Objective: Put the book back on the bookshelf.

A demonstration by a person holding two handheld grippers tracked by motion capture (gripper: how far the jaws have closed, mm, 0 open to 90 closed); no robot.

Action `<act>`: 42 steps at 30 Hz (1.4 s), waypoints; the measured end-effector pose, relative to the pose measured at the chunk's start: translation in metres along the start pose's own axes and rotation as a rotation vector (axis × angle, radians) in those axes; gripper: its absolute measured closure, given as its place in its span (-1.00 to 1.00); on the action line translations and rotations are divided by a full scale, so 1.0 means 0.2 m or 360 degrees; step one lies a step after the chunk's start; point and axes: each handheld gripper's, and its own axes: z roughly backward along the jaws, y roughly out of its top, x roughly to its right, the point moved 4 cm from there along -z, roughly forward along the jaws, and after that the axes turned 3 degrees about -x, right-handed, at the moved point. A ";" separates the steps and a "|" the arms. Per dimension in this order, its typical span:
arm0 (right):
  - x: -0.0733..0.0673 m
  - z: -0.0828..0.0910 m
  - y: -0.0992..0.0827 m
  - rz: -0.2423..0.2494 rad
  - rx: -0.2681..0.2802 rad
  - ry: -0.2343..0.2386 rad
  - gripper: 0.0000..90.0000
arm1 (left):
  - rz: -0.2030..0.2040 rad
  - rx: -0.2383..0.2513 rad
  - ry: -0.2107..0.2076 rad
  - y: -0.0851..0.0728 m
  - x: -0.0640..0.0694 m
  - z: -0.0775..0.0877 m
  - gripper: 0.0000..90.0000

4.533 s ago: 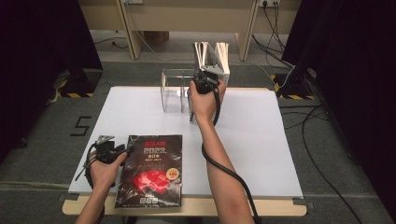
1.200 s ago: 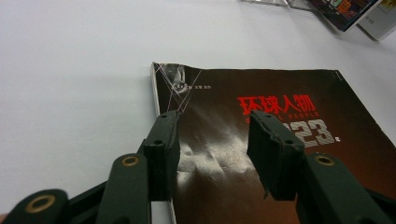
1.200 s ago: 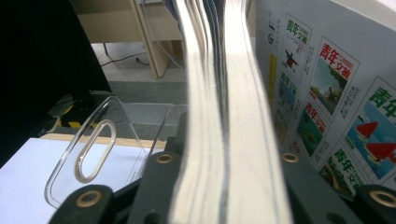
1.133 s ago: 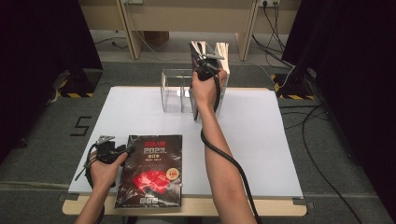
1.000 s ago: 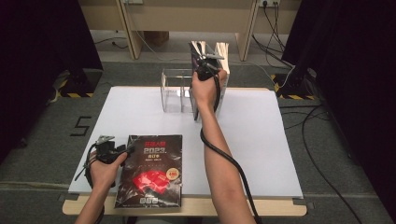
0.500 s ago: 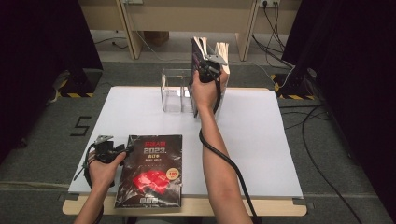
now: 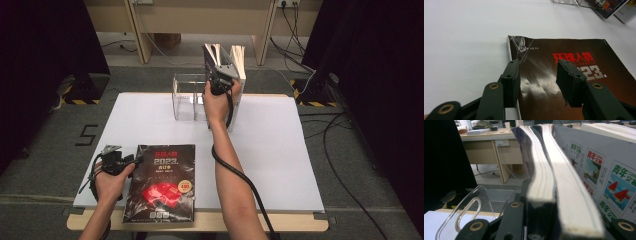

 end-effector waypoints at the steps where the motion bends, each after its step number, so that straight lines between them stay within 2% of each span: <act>1: 0.00 0.00 0.00 0.0011 -0.0005 0.0000 0.68 | -0.0001 0.0000 0.0001 0.00 0.00 0.00 0.18; 9: 0.00 0.04 -0.01 0.0037 -0.0024 0.0000 0.59 | -0.0012 0.0000 -0.0003 0.00 0.02 0.00 0.18; 18: 0.00 0.08 -0.06 0.0044 -0.0051 0.0053 0.50 | -0.0019 -0.0004 -0.0004 0.00 0.03 0.00 0.18; 26: 0.00 0.13 -0.06 0.0043 -0.0030 0.0083 0.47 | -0.0022 -0.0004 -0.0003 0.00 0.03 -0.01 0.18; 40: 0.01 0.19 -0.08 0.0047 -0.0049 0.0127 0.43 | -0.0015 0.0010 -0.0002 0.00 0.03 0.00 0.17; 42: 0.01 0.20 -0.09 0.0026 -0.0056 0.0139 0.43 | -0.0011 0.0011 -0.0002 0.00 0.03 0.00 0.16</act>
